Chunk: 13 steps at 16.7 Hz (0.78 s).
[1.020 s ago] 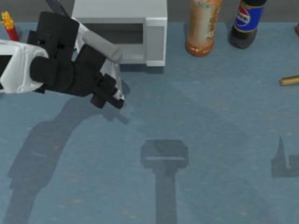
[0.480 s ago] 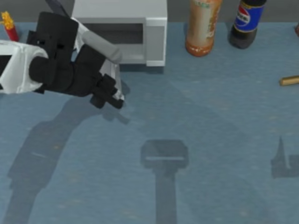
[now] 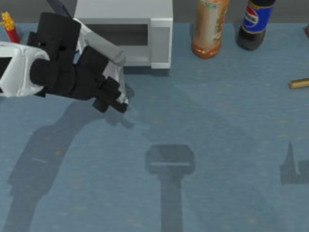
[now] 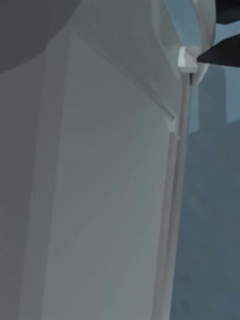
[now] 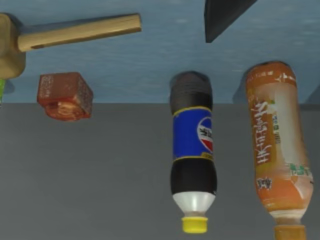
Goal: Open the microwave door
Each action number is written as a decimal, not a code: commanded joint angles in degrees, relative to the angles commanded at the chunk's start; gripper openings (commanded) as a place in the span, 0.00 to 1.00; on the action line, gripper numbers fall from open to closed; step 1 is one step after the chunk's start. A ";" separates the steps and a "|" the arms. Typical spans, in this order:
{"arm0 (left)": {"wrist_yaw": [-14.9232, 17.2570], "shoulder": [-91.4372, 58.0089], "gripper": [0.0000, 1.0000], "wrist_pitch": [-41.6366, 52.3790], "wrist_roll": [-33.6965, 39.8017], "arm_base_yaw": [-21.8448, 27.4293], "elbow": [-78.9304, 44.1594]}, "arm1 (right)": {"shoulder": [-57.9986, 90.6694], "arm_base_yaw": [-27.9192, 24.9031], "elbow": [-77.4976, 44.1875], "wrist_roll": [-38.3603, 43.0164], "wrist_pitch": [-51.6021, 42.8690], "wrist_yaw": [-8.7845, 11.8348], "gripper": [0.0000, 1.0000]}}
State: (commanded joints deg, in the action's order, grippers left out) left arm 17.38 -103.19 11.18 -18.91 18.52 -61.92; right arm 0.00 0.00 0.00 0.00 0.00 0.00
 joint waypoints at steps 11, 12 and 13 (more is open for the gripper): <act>2.90 0.46 0.00 1.44 -4.03 -1.73 0.33 | 0.00 0.00 0.00 0.00 0.00 0.00 1.00; 2.95 0.47 0.00 1.47 -4.14 -1.77 0.35 | 0.00 0.00 0.00 0.00 0.00 0.00 1.00; 2.95 0.47 0.00 1.47 -4.14 -1.77 0.35 | 0.00 0.00 0.00 0.00 0.00 0.00 1.00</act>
State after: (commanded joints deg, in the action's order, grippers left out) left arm 20.33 -102.73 12.65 -23.05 16.75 -61.57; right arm 0.00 0.00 0.00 0.00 0.00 0.00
